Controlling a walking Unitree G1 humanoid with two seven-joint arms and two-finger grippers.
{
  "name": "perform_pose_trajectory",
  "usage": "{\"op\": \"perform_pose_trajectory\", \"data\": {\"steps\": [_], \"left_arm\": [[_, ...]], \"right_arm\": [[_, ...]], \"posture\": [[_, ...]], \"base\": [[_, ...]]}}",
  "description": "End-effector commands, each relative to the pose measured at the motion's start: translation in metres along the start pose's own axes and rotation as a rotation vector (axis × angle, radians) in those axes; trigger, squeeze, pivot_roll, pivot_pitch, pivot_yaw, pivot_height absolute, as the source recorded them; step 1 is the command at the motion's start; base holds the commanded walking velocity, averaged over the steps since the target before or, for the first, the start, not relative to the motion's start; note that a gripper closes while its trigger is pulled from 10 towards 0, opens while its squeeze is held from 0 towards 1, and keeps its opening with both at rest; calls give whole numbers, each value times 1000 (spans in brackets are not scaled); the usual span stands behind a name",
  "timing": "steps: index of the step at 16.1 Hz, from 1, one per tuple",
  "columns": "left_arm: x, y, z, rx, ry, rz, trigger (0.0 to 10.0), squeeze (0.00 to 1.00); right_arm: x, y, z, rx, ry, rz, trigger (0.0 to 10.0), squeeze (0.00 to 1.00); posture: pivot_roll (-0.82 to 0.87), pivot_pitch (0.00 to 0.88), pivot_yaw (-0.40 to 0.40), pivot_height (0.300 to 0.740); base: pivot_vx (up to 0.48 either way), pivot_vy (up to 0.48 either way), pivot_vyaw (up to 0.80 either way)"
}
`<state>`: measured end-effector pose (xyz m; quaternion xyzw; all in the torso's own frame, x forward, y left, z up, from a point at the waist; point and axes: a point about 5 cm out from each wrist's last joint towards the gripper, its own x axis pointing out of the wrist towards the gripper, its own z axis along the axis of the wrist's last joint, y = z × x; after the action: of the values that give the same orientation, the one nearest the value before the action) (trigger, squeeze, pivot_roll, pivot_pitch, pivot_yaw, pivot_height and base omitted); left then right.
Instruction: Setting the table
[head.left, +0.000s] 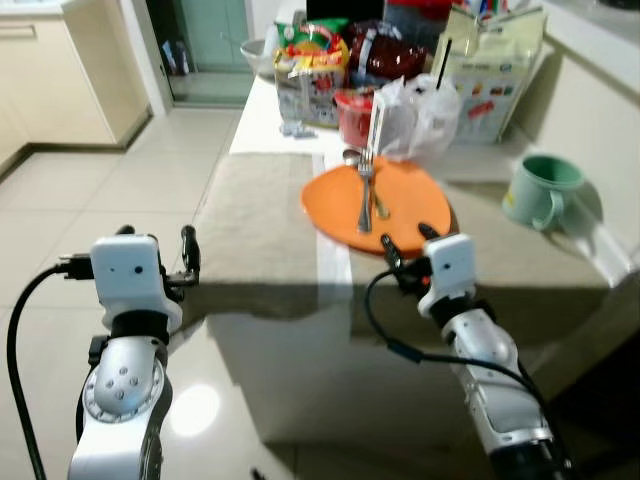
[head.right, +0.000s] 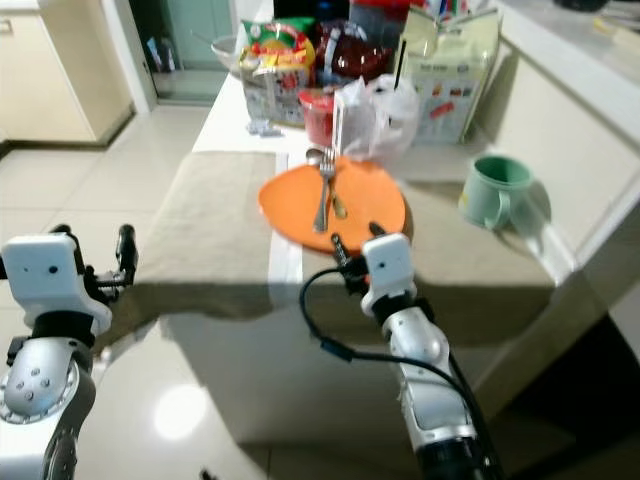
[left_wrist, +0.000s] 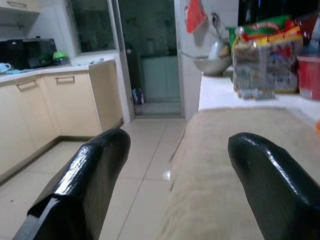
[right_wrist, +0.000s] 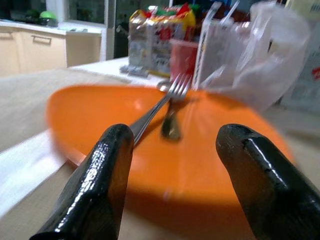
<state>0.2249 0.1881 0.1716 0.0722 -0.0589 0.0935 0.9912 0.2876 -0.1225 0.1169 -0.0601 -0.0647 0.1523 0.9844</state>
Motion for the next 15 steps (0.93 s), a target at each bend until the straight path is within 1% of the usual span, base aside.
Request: {"op": "perform_pose_trajectory", "data": {"steps": [1, 4, 5, 7, 11, 15], "left_arm": [[0, 4, 1, 5, -4, 13, 10000, 0], [0, 7, -2, 9, 11, 23, 10000, 0], [0, 5, -3, 11, 15, 18, 10000, 0], [0, 4, -4, 10, 17, 13, 10000, 0], [0, 4, -4, 7, 19, 7, 10000, 0], [0, 3, -5, 9, 24, 8, 10000, 0]], "right_arm": [[3, 3, 8, -6, -35, 5, 10000, 0], [3, 3, 9, -16, -44, 1, 10000, 0], [4, 3, 9, -25, -35, 1, 10000, 0], [4, 4, 8, -13, -20, -4, 10000, 0], [5, 1, 9, -39, -32, -11, 10000, 0], [5, 1, 10, -50, -34, -13, 10000, 0]], "posture": [[2, 4, 17, 740], [-1, 7, 18, 740], [-2, 8, 19, 740], [-3, 9, 19, 740], [-4, 12, 21, 740], [-3, 14, 21, 740]], "base": [[0, 0, -756], [0, 0, -675], [0, 0, 0], [0, 0, -694], [0, 0, -795], [0, 0, 0]]}}
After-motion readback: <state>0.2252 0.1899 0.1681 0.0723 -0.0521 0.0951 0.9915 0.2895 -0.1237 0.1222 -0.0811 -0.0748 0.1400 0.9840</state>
